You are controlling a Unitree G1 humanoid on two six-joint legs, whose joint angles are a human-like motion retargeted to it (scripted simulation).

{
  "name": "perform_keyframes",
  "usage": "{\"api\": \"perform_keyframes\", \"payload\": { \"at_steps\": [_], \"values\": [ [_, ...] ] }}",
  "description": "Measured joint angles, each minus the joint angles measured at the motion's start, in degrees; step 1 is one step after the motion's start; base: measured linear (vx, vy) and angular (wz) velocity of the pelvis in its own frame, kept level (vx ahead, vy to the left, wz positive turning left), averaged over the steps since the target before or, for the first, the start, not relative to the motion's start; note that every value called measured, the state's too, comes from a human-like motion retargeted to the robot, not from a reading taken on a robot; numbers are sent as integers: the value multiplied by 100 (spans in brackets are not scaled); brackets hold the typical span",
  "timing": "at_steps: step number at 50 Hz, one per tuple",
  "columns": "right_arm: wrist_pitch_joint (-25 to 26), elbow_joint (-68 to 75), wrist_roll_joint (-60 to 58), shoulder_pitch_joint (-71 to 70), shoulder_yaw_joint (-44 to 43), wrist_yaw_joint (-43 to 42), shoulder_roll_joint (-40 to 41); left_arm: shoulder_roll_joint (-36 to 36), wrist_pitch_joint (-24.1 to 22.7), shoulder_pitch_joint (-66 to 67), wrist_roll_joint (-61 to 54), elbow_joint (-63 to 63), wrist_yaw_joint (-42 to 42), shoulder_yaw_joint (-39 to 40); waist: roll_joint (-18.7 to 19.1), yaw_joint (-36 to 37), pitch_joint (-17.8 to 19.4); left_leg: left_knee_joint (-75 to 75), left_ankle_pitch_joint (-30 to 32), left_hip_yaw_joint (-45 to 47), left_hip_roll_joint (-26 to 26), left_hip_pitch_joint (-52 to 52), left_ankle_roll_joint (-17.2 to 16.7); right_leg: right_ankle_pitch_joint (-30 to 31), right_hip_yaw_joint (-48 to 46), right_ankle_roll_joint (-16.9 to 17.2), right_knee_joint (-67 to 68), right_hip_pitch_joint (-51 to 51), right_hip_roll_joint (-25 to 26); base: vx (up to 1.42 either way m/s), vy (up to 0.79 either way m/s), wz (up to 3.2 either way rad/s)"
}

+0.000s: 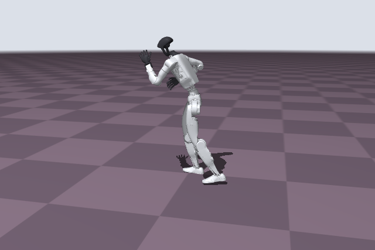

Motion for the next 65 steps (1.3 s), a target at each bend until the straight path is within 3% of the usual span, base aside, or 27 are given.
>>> {"api": "perform_keyframes", "payload": {
  "at_steps": [3,5,7,10,12,14,18,20,23,26,28,30,32,35,38,40,42,45,48,50,53,55,57,60,61,63,65],
  "values": [
    [304,289,-177,234,-429,-68,74,137,73,-776,-398,39,117,-338,42,-397,80,52,281,-325,-75,398,-64,167,-468,261,-1571,-97,-155,107,-32,64],
    [254,466,-260,170,-407,-412,523,-101,-89,-731,-812,21,307,-332,115,-391,171,671,310,-437,-64,417,-51,391,-695,326,-1470,-223,-302,112,-34,19],
    [125,697,-80,-272,-15,-915,948,-438,-324,50,-1272,-54,277,-66,258,-169,286,1658,457,-421,5,297,107,415,-622,45,-969,-146,-259,108,-37,-57],
    [-147,1299,218,-1623,1089,-1695,1534,-805,-527,2247,-1738,-133,-75,397,519,251,532,3445,1293,-301,206,-194,374,-376,-246,-579,15,-31,71,105,-30,-134],
    [-246,1474,4,-2674,1557,-2092,1993,-899,-666,4234,-2340,-130,-334,607,538,580,550,4429,1794,-213,199,-700,415,-770,-17,-780,710,-72,194,107,-19,-163],
    [-245,1239,-152,-3606,1514,-2221,2540,-739,-817,6149,-3182,-195,-756,848,416,1003,534,5031,1557,-108,67,-1144,505,-1003,234,-698,1057,83,218,109,-12,-148],
    [-418,438,543,-5111,1151,-2364,3566,506,-999,9048,-4530,-655,-1739,1428,76,2151,355,4929,102,473,90,-1929,994,-833,701,-331,763,767,95,109,-2,-110],
    [-610,165,994,-5657,1237,-2582,3800,1253,-1027,9965,-5040,-921,-2112,1774,-62,2767,170,4175,-133,821,186,-2227,1131,-419,869,-175,349,1148,2,111,9,-76],
    [-742,-65,1589,-6113,1593,-2668,3779,2014,-982,10829,-5631,-1261,-2472,2392,-264,3479,-133,2109,-42,1145,170,-2336,1071,335,1047,65,-187,1677,-101,114,18,-50],
    [-604,-281,1822,-6288,1938,-2373,3598,2297,-873,10986,-5816,-1379,-2657,2843,-360,3906,-221,-330,86,1594,213,-2035,849,875,1126,250,-410,2261,-68,118,25,-19],
    [-453,-465,1771,-6143,2153,-1969,3477,2252,-803,10727,-5600,-1302,-2776,2915,-342,3989,-212,-1151,468,1760,227,-1857,656,1037,1145,266,-305,2692,-20,120,28,26],
    [-235,-621,1673,-5763,2281,-1401,3334,2011,-756,9952,-5068,-957,-2800,2601,-359,3893,-60,-752,505,1564,97,-1810,812,1105,1145,192,218,2992,-109,117,27,85],
    [-135,-449,1518,-5131,2449,-1080,3193,1589,-753,8859,-4379,-385,-2542,2055,-417,3687,124,550,-258,1341,-6,-1875,1160,1115,1271,115,1336,2938,-208,113,23,95],
    [-119,592,471,-4041,2666,-1444,2934,988,-604,6938,-3207,364,-1656,1339,-537,3470,260,1753,-1116,1344,35,-1750,1156,656,1646,-130,3508,2091,-167,104,14,38],
    [-17,1165,-610,-2858,2270,-1253,2477,456,-438,5089,-2466,239,-1134,1075,-634,2933,79,1441,-1273,1316,-29,-1334,908,48,1760,-406,4865,697,58,93,9,39],
    [-57,944,-132,-2004,1910,-793,2043,199,-378,3984,-2045,-48,-792,1000,-479,2237,-72,930,-1110,1086,-48,-983,763,-122,1452,-480,4944,-50,220,92,5,110],
    [-55,613,727,-1301,1642,-588,1459,72,-347,3051,-1987,-337,-313,859,-177,1370,-157,471,-768,741,35,-637,540,-176,876,-451,4262,-472,263,95,-3,156],
    [-74,377,920,-523,1115,-586,546,223,-395,1970,-2157,-495,198,600,165,242,-242,-18,-163,331,170,-165,153,-12,125,-273,2301,-711,256,99,-16,141],
    [270,486,999,67,302,-689,185,117,-563,1088,-3506,-458,332,238,207,-334,-140,-231,328,69,37,423,-80,163,-432,17,-323,-485,104,105,-29,81],
    [516,679,1049,366,-77,-680,389,-173,-694,843,-4203,-545,139,57,70,-345,-22,-85,489,-19,-133,857,-114,253,-856,230,-1417,-342,-65,112,-37,-9],
    [594,1182,949,322,-148,-638,1141,-764,-828,1216,-4243,-806,-684,59,-75,170,239,1152,724,-65,-278,1029,-42,510,-1281,-18,-1230,-113,-216,110,-37,-100],
    [466,1678,559,-238,271,-962,1373,-933,-760,1979,-3508,-813,-1051,221,42,447,369,2516,1053,-52,-121,732,-34,-99,-1057,-462,-93,-192,-169,106,-32,-136],
    [362,2119,-283,-1257,748,-1663,1355,-927,-552,3035,-2791,-464,-672,271,193,579,497,3982,1206,111,245,208,144,-834,-824,-639,1157,-336,-127,102,-24,-121],
    [437,1948,-996,-2871,996,-2244,1256,-918,-243,4748,-3729,288,38,-18,374,791,554,5619,785,433,873,-800,923,-1314,-599,-639,1702,-140,62,93,-22,-121],
    [358,1613,-929,-3195,1020,-2207,1324,-631,-187,5363,-3713,425,-196,-49,353,1009,470,5828,601,474,904,-1142,1070,-1323,-421,-598,1754,-96,148,88,-20,-167],
    [240,854,-619,-3803,1152,-2363,1547,-222,-341,6593,-4687,271,-296,-107,190,1549,365,5803,348,455,690,-1725,1322,-1144,11,-532,1392,198,352,85,-15,-209],
    [-30,150,-447,-4257,1335,-2470,1818,503,-656,7740,-4790,-48,-618,222,-148,2155,244,5163,240,449,306,-2104,1330,-818,535,-379,938,555,426,85,-7,-229]
  ]
}}
